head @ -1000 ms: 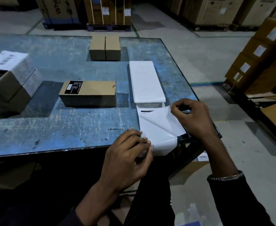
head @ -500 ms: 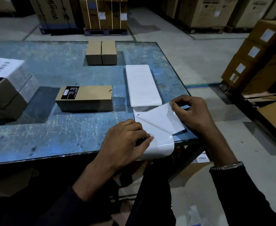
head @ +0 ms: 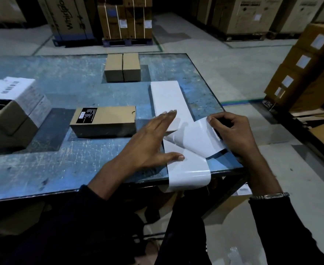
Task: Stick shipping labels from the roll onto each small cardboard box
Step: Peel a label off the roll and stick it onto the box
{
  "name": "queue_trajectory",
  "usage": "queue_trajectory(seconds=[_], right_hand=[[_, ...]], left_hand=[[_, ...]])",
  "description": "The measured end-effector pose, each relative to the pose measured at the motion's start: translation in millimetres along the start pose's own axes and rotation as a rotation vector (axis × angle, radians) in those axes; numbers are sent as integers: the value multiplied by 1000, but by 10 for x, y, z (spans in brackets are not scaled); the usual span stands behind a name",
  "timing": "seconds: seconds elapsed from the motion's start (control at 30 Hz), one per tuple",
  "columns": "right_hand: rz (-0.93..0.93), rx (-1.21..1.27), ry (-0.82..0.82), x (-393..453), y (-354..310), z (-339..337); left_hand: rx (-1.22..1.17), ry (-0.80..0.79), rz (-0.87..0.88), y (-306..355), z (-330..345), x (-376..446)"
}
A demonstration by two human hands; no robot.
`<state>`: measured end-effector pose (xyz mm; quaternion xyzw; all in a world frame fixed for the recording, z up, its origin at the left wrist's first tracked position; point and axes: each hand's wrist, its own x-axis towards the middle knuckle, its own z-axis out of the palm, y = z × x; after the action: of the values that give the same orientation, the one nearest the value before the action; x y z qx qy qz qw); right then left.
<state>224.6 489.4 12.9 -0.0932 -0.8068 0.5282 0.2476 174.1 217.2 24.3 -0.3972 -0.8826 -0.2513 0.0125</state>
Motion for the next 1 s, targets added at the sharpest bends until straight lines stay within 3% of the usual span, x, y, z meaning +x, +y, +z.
queue_trajectory(seconds=[0.1, 0.23, 0.7, 1.0], right_hand=[[-48, 46, 97, 1, -18, -34], [-64, 76, 212, 0, -33, -43], [323, 409, 493, 135, 149, -180], [471, 729, 412, 53, 14, -313]], left_hand=[[-75, -97, -17, -109, 69, 33], [-6, -156, -39, -134, 105, 65], [-1, -148, -84, -104, 106, 75], [-29, -104, -95, -93, 107, 63]])
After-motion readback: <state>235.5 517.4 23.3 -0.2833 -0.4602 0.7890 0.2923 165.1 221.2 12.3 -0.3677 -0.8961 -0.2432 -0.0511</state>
